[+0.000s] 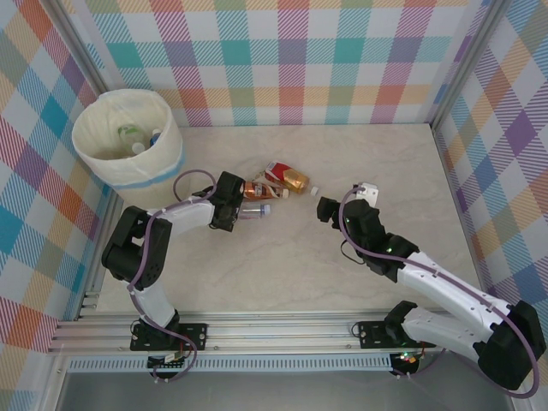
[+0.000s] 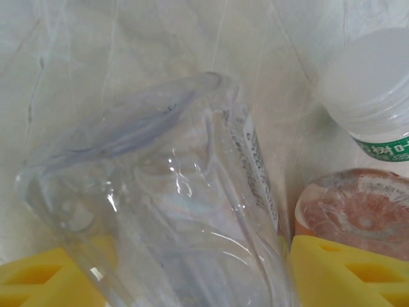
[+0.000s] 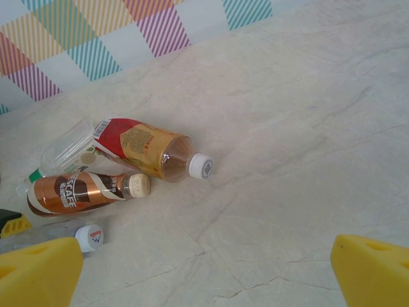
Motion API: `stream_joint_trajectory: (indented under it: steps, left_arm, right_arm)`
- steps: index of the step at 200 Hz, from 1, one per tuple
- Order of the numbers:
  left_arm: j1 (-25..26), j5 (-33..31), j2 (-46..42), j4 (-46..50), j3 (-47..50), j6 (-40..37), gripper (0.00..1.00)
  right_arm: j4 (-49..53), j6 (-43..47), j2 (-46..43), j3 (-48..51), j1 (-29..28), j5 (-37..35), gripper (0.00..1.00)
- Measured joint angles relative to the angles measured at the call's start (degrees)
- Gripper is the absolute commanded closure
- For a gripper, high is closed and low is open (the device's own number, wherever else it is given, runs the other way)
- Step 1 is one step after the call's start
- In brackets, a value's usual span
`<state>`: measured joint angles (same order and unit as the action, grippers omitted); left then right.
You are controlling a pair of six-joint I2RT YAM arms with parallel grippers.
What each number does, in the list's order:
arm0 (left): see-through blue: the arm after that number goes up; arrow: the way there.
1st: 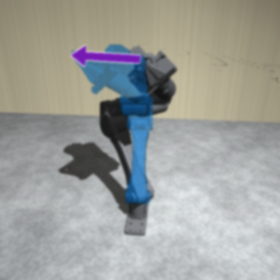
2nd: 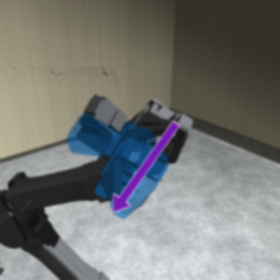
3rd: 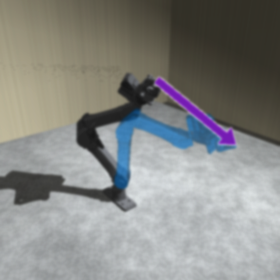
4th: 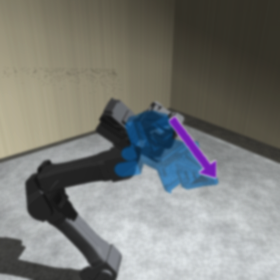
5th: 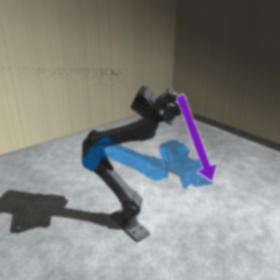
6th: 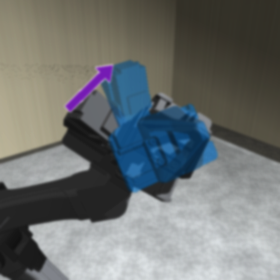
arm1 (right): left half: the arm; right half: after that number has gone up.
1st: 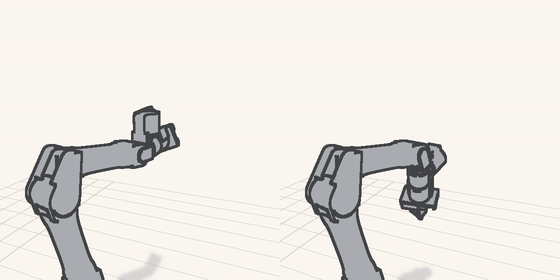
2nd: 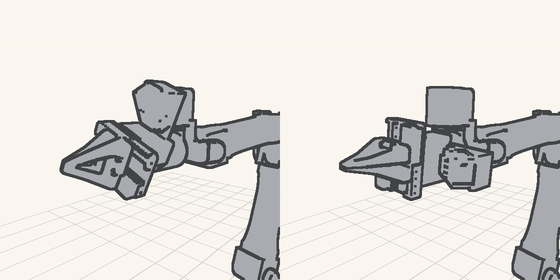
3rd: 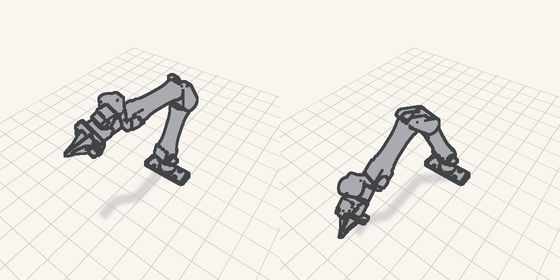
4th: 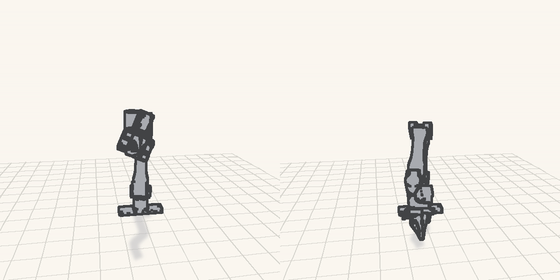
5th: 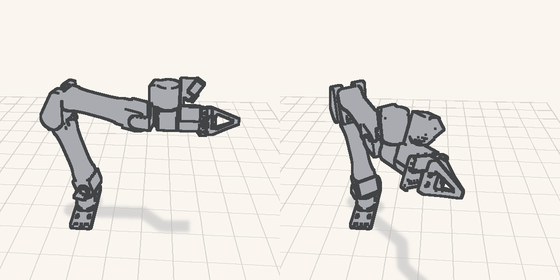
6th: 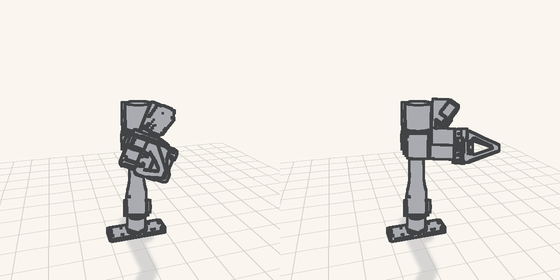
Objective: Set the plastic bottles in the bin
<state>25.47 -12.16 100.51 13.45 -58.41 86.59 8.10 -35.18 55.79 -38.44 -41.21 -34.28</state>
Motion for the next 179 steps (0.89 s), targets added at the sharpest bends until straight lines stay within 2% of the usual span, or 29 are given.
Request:
stream_joint_trajectory:
  steps: [83,126,141,179]
  left_arm:
    - [0.0,-1.4,2.7,-1.1,-0.9,-5.3,0.34]
    - [0.1,0.7,-0.9,-10.3,6.0,-16.4,0.40]
    - [0.0,2.3,-1.3,-11.9,6.9,-20.8,0.46]
    - [0.1,6.9,-3.1,-16.7,9.8,-30.1,0.54]
  right_arm:
    - [0.6,0.0,-0.2,0.3,0.0,-0.2,0.00]
    - [0.6,0.0,-0.3,0.3,0.0,-0.4,0.00]
    - [0.6,0.0,-0.3,0.3,0.0,-0.4,0.00]
    - [0.6,0.0,0.8,0.3,0.0,-0.7,0.00]
